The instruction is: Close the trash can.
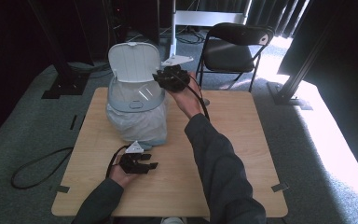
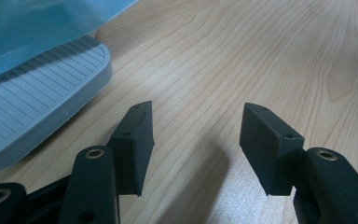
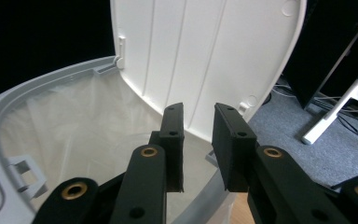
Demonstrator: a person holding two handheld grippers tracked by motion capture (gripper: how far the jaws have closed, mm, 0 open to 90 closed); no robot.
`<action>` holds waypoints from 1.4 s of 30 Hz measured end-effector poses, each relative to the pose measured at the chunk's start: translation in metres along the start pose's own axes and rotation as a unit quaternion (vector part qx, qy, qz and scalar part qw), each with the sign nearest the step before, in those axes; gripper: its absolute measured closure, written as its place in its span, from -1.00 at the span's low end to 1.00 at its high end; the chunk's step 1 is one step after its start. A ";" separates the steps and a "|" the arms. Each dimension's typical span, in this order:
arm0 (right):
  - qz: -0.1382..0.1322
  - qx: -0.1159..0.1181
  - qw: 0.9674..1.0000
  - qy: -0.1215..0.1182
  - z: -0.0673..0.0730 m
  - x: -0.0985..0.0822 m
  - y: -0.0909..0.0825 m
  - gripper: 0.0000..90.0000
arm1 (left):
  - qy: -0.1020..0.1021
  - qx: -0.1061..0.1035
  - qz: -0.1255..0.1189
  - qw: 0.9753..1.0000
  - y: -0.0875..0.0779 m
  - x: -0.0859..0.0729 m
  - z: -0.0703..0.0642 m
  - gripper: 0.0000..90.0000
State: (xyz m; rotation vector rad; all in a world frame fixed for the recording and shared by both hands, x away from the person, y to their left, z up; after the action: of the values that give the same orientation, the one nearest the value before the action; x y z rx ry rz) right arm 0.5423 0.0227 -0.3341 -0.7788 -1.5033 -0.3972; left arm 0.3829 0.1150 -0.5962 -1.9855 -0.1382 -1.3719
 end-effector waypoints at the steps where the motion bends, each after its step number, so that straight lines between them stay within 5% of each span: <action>1: 0.000 -0.003 1.000 -0.001 -0.001 0.000 0.001 0.65 | 0.000 0.000 0.000 1.000 0.000 0.000 0.000 -0.01; 18: -0.012 -0.044 0.999 0.002 -0.021 0.019 0.006 0.75 | 0.000 -0.001 0.000 1.000 0.000 0.000 0.000 -0.01; 42: -0.036 -0.111 0.993 0.021 -0.052 0.045 0.014 0.82 | 0.002 0.000 0.000 1.000 0.000 0.000 -0.001 -0.01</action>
State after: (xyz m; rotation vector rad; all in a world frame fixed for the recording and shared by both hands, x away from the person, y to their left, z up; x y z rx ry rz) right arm 0.5925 0.0077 -0.2874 -0.8857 -1.4672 -0.6392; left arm 0.3823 0.1146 -0.5962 -1.9834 -0.1355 -1.3761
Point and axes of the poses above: each handheld gripper's, and its own axes: y roughly forward along the jaws, x roughly out of its top, z roughly to its left, the point moved 8 cm from there along y, roughly forward along the jaws, and after that the axes turned 11 degrees about -z, right-handed, at the moved point
